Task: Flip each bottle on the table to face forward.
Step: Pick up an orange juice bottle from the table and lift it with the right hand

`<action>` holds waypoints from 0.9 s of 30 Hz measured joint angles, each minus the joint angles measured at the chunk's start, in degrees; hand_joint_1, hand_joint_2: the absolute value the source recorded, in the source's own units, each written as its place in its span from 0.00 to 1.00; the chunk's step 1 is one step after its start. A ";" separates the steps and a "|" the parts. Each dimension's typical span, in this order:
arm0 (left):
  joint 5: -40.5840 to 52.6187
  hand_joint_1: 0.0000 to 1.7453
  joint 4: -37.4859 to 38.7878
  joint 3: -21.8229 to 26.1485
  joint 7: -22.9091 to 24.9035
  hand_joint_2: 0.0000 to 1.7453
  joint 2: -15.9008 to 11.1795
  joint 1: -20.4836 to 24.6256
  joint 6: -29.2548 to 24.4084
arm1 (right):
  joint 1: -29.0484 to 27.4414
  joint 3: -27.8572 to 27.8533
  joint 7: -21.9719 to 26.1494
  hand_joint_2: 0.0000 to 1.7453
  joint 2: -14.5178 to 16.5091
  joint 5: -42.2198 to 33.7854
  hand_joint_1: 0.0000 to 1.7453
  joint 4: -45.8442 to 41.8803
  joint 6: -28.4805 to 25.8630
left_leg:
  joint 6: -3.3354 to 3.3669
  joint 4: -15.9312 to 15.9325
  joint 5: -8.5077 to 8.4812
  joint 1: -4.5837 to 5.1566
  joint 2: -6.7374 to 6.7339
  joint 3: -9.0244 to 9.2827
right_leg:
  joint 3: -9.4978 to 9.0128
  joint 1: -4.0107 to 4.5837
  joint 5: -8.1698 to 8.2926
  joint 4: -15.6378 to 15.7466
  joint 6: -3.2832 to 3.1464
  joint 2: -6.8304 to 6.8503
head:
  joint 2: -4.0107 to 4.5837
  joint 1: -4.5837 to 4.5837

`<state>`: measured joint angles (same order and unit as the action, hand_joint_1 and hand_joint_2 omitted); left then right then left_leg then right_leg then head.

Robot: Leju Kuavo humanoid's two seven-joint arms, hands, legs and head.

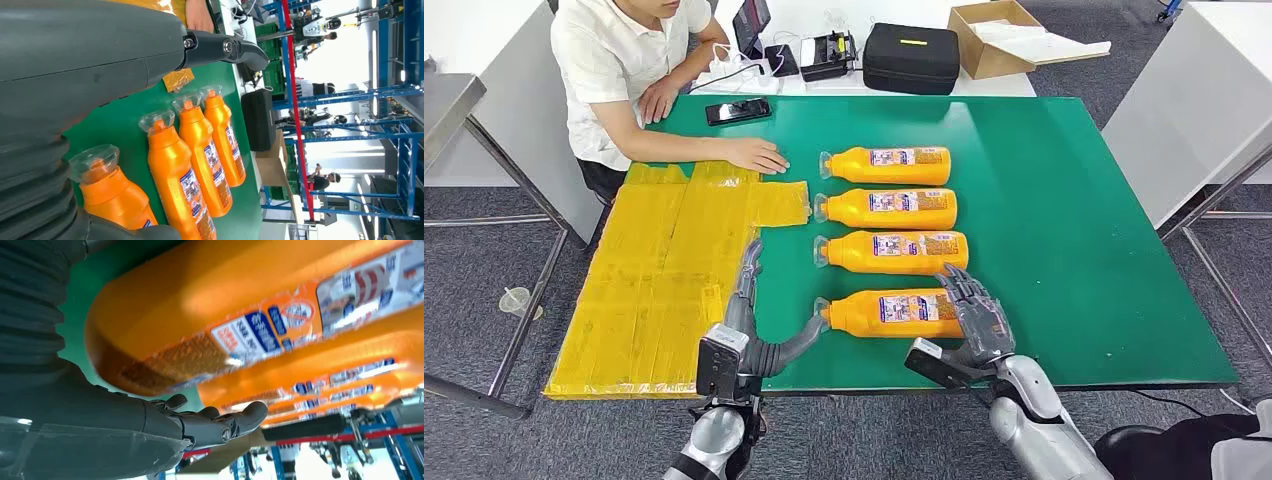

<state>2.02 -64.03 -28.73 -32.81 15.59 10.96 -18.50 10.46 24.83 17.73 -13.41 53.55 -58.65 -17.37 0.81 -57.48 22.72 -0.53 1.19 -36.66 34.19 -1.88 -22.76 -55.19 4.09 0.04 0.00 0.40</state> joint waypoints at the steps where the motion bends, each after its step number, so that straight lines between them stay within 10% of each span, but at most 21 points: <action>1: -0.09 0.00 0.04 -0.02 -0.02 1.00 0.00 0.01 0.00 | 0.11 0.09 0.08 1.00 0.07 -0.18 0.00 0.19 0.13 | 0.00 0.00 0.00 0.00 0.00 0.00 | 0.00 0.00 0.00 0.00 0.00 0.00 | 0.00 0.00; 27: -0.76 0.00 0.92 -1.03 0.39 1.00 0.03 0.39 0.60 | 7.48 5.89 -0.72 1.00 -0.25 -1.86 0.00 6.06 8.96 | 0.00 -0.01 -0.01 0.00 -0.11 0.11 | -0.04 0.00 0.03 0.00 0.00 -0.08 | 0.00 -0.01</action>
<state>1.26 -63.11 -29.76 -32.41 15.63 11.36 -17.91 17.94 30.72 17.01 -13.66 51.69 -52.59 -8.41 0.81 -57.49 22.72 -0.54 1.07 -36.55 34.15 -1.88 -22.73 -55.19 4.09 -0.04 0.00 0.39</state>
